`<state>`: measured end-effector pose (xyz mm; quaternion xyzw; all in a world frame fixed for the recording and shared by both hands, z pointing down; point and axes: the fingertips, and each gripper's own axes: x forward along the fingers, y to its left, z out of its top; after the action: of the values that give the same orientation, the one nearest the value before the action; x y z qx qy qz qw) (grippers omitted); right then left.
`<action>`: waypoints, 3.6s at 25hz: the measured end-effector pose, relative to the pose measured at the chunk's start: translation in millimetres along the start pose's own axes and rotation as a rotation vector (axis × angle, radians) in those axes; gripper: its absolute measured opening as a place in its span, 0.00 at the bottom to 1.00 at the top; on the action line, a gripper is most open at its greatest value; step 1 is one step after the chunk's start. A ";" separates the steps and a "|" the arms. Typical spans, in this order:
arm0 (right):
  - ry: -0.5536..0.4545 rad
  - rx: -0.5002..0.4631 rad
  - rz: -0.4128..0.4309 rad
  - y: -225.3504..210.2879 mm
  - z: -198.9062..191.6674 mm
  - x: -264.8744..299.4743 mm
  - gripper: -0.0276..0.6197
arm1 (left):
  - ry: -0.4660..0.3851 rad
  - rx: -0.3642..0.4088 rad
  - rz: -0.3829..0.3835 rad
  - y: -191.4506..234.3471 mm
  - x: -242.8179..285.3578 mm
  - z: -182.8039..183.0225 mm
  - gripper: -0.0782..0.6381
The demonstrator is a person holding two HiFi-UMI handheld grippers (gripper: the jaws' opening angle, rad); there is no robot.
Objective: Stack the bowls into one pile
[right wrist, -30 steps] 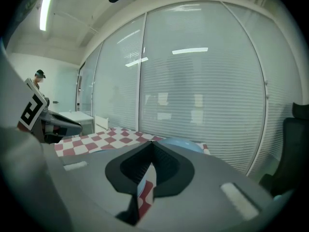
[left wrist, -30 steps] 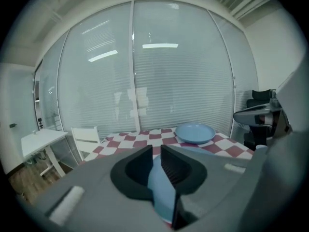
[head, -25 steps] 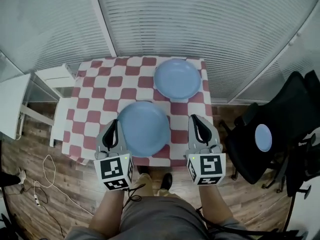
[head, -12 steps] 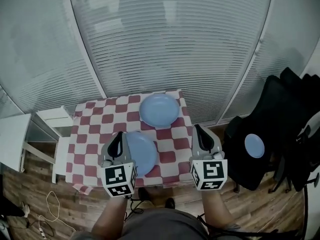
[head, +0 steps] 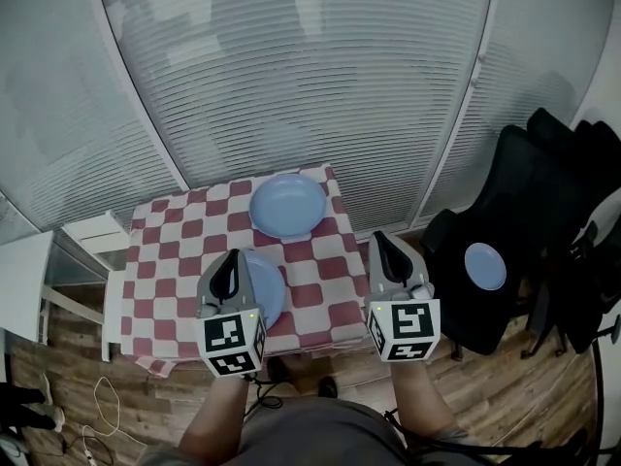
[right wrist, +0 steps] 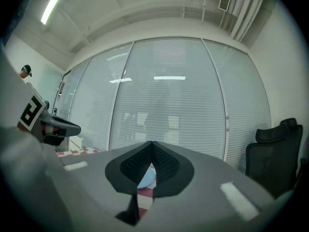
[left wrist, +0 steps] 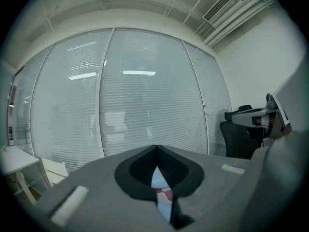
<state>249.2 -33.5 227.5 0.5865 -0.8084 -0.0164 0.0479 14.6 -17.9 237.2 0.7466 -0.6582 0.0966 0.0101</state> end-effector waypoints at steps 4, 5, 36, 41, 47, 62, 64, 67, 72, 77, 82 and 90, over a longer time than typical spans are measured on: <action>-0.013 0.003 -0.006 -7.6 4.0 1.5 0.08 | -0.008 0.010 0.002 -4.0 2.5 7.1 0.11; -0.020 0.004 -0.006 -7.8 6.1 3.1 0.08 | -0.011 0.013 0.005 -2.2 3.6 9.9 0.11; 0.199 0.047 0.012 -5.4 -84.3 202.9 0.08 | 0.151 -0.057 -0.014 72.4 196.5 -55.6 0.13; 0.326 0.073 0.025 1.9 -142.8 227.0 0.09 | 0.255 -0.100 -0.013 79.6 228.0 -107.4 0.15; 0.460 0.110 0.047 8.3 -205.8 251.4 0.27 | 0.380 -0.151 -0.060 71.3 258.7 -162.9 0.26; 0.597 0.143 0.055 17.1 -274.2 273.0 0.27 | 0.512 -0.168 -0.025 72.6 291.0 -225.0 0.27; 0.608 0.154 0.058 18.8 -276.1 273.7 0.26 | 0.531 -0.170 -0.018 73.6 293.4 -229.4 0.27; 0.616 0.157 0.060 19.0 -277.1 275.0 0.26 | 0.554 -0.175 -0.009 76.1 297.0 -234.6 0.27; 0.622 0.132 0.052 17.7 -277.0 277.1 0.26 | 0.580 -0.184 0.002 79.5 301.1 -242.7 0.25; 0.627 0.134 0.048 18.7 -278.1 277.4 0.25 | 0.604 -0.213 0.000 78.8 300.1 -250.8 0.22; 0.635 0.144 0.034 17.5 -277.7 277.2 0.23 | 0.604 -0.228 -0.004 79.6 300.8 -250.4 0.17; 0.597 0.154 -0.009 5.1 -258.0 278.5 0.20 | 0.548 -0.239 -0.018 75.4 300.9 -225.7 0.17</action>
<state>183.6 -288.8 500.8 0.5709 -0.7549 0.2177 0.2383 -54.6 -291.0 497.6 0.6919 -0.6310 0.2166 0.2761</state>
